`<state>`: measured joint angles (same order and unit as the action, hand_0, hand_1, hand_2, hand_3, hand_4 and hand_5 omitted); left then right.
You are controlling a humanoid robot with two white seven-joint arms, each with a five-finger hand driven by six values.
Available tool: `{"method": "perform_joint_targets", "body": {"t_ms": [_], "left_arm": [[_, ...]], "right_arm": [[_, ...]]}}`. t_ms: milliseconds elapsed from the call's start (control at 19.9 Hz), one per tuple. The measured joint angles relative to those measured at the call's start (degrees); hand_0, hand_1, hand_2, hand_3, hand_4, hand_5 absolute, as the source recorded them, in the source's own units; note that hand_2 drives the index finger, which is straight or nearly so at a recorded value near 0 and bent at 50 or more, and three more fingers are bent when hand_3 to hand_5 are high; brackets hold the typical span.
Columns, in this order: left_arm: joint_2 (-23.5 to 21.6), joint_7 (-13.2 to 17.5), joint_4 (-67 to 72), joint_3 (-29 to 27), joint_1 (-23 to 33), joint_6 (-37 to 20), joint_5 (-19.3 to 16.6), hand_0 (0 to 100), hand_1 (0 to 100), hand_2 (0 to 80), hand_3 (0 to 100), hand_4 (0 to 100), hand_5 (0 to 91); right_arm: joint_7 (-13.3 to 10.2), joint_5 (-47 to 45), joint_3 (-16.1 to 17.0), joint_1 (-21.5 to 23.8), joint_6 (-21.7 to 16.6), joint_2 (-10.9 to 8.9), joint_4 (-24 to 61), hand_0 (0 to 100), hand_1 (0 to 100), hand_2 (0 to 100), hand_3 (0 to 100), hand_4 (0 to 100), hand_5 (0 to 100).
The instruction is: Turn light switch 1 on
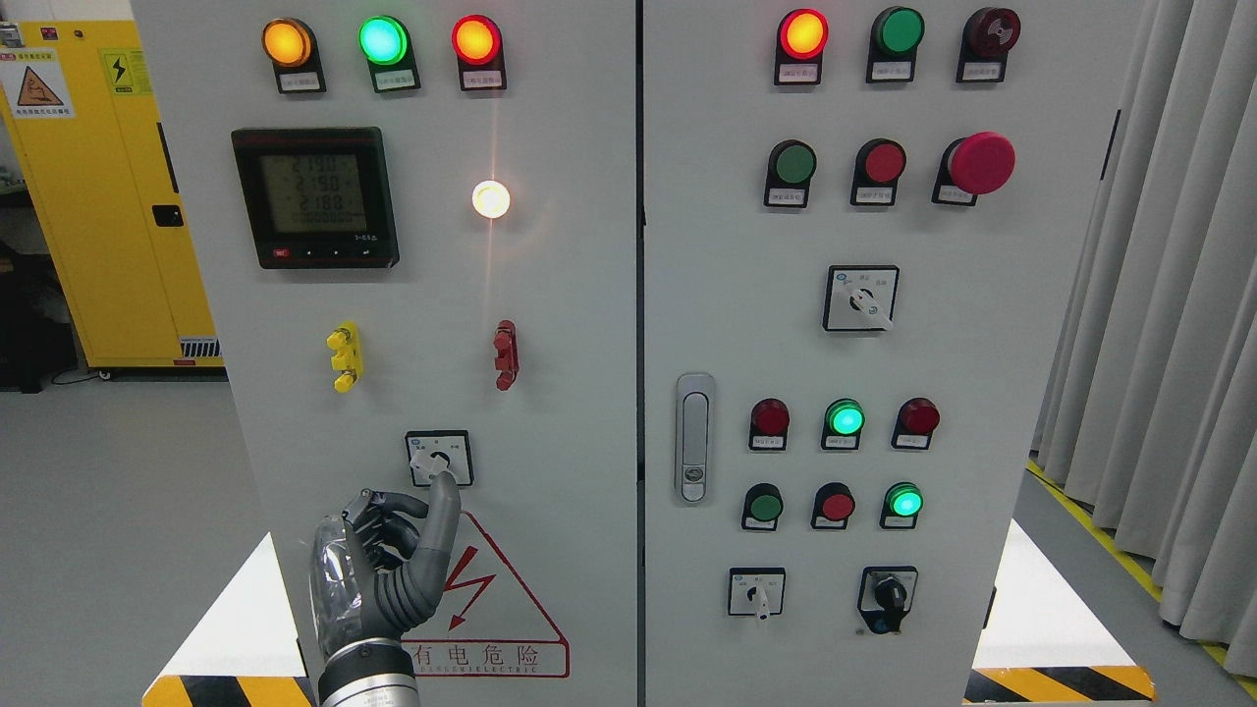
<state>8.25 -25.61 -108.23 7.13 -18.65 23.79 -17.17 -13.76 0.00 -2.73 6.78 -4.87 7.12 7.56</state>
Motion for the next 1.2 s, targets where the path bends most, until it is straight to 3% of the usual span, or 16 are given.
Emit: {"method": "perform_joint_targets", "body": {"t_ms": [351, 752, 952, 1203], "left_arm": [[-0.38, -0.73, -0.23, -0.09, 4.48, -10.06, 1.70, 13, 43, 68.4, 95, 88, 83.0], [-1.32, -1.03, -0.45, -0.55, 14.59, -25.58, 3.53, 9, 37, 67.8, 96, 91, 82.9], [-2.21, 2.08, -0.05, -1.87, 21.55, -34.43, 6.31, 6, 27, 54.9, 92, 93, 84.7], [-4.00, 6.18, 3.14, -4.86, 29.91, -49.43, 10.84, 3, 22, 50.9, 93, 91, 80.2]], "right_arm": [[0.00, 0.00, 0.00, 0.00, 0.00, 0.00, 0.00, 0, 50, 4, 0, 0, 0], [0.00, 0.00, 0.00, 0.00, 0.00, 0.00, 0.00, 0, 50, 4, 0, 0, 0], [0.00, 0.00, 0.00, 0.00, 0.00, 0.00, 0.00, 0, 50, 4, 0, 0, 0], [0.00, 0.00, 0.00, 0.00, 0.00, 0.00, 0.00, 0, 50, 4, 0, 0, 0]]}}
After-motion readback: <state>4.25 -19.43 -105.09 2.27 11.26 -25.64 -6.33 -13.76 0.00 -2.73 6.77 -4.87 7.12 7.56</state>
